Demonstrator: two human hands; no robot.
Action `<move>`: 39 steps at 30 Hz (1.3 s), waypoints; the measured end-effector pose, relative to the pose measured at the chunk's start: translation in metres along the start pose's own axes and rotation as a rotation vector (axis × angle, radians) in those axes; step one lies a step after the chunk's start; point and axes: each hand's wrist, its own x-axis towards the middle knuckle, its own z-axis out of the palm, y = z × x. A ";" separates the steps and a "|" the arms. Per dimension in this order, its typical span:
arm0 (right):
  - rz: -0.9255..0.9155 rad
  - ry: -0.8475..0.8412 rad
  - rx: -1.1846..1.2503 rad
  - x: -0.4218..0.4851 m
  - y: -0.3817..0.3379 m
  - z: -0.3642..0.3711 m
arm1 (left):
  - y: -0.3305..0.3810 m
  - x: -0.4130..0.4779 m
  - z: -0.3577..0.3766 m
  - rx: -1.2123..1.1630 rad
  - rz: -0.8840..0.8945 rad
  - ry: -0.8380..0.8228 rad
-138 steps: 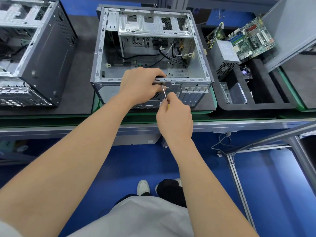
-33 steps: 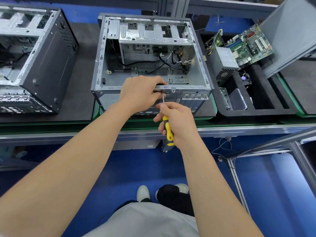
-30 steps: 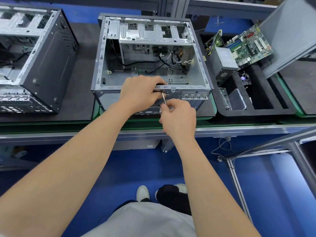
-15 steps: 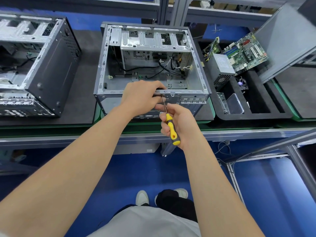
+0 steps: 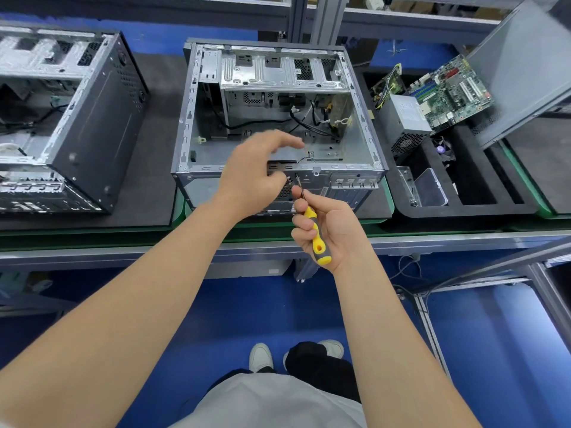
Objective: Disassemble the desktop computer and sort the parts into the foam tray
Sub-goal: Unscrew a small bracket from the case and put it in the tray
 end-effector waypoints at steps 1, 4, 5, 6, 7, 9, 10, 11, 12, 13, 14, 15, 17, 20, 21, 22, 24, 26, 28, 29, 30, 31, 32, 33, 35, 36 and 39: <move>-0.002 -0.001 -0.006 0.000 0.000 0.000 | 0.003 -0.007 0.000 -0.073 0.011 0.141; -0.019 0.008 -0.063 0.001 0.000 -0.002 | 0.019 -0.028 0.008 -0.407 -0.357 0.297; -0.025 0.013 -0.088 0.001 -0.001 -0.002 | 0.024 -0.030 0.011 -0.546 -0.563 0.243; -0.033 0.017 -0.113 0.001 -0.001 -0.002 | 0.027 -0.031 0.012 -0.674 -0.746 0.167; -0.040 0.020 -0.135 0.001 -0.001 -0.001 | 0.028 -0.030 0.013 -0.776 -0.874 0.111; -0.051 0.032 -0.165 0.000 0.000 0.000 | 0.029 -0.024 0.013 -0.920 -1.000 0.071; -0.053 0.041 -0.178 0.000 0.000 0.000 | 0.030 -0.021 0.015 -0.979 -1.045 0.061; -0.053 0.050 -0.191 -0.001 0.001 0.001 | 0.031 -0.019 0.017 -1.026 -1.090 0.049; -0.055 0.058 -0.203 -0.001 0.001 0.002 | 0.033 -0.018 0.019 -1.062 -1.131 0.032; -0.058 0.064 -0.212 -0.002 0.001 0.003 | 0.034 -0.017 0.021 -1.091 -1.163 0.008; -0.062 0.070 -0.222 -0.002 0.001 0.004 | 0.034 -0.017 0.023 -1.119 -1.184 -0.022; -0.066 0.080 -0.233 -0.002 0.001 0.005 | 0.034 -0.016 0.024 -1.145 -1.193 -0.053; -0.074 0.106 -0.259 -0.003 0.001 0.006 | 0.033 -0.015 0.028 -1.185 -1.190 -0.085; -0.091 0.135 -0.306 -0.002 0.002 0.006 | 0.033 -0.013 0.034 -1.205 -1.193 -0.052; -0.096 0.142 -0.313 -0.002 0.002 0.006 | 0.032 -0.013 0.036 -1.209 -1.193 -0.043; -0.104 0.148 -0.320 -0.002 0.003 0.006 | 0.032 -0.013 0.037 -1.214 -1.191 -0.038; -0.120 0.159 -0.337 -0.002 0.005 0.005 | 0.032 -0.014 0.039 -1.234 -1.191 -0.026; -0.132 0.170 -0.353 -0.002 0.007 0.004 | 0.032 -0.015 0.039 -1.262 -1.177 -0.015; -0.143 0.179 -0.367 -0.002 0.009 0.003 | 0.031 -0.017 0.040 -1.282 -1.155 -0.011; -0.146 0.181 -0.369 -0.002 0.009 0.003 | 0.031 -0.018 0.041 -1.288 -1.148 -0.008; -0.149 0.182 -0.368 -0.002 0.009 0.003 | 0.030 -0.019 0.041 -1.294 -1.145 -0.005; -0.149 0.182 -0.367 -0.002 0.009 0.002 | 0.030 -0.019 0.042 -1.297 -1.143 -0.001; -0.148 0.182 -0.365 -0.002 0.010 0.002 | 0.029 -0.020 0.042 -1.300 -1.142 0.002; -0.144 0.183 -0.364 -0.002 0.010 0.001 | 0.029 -0.020 0.043 -1.301 -1.144 0.007; -0.138 0.189 -0.366 -0.001 0.011 -0.001 | 0.029 -0.020 0.044 -1.301 -1.155 0.013; -0.137 0.191 -0.366 -0.002 0.011 -0.002 | 0.029 -0.021 0.045 -1.300 -1.161 0.009; -0.139 0.183 -0.361 -0.003 0.013 -0.006 | 0.028 -0.024 0.048 -1.301 -1.162 -0.013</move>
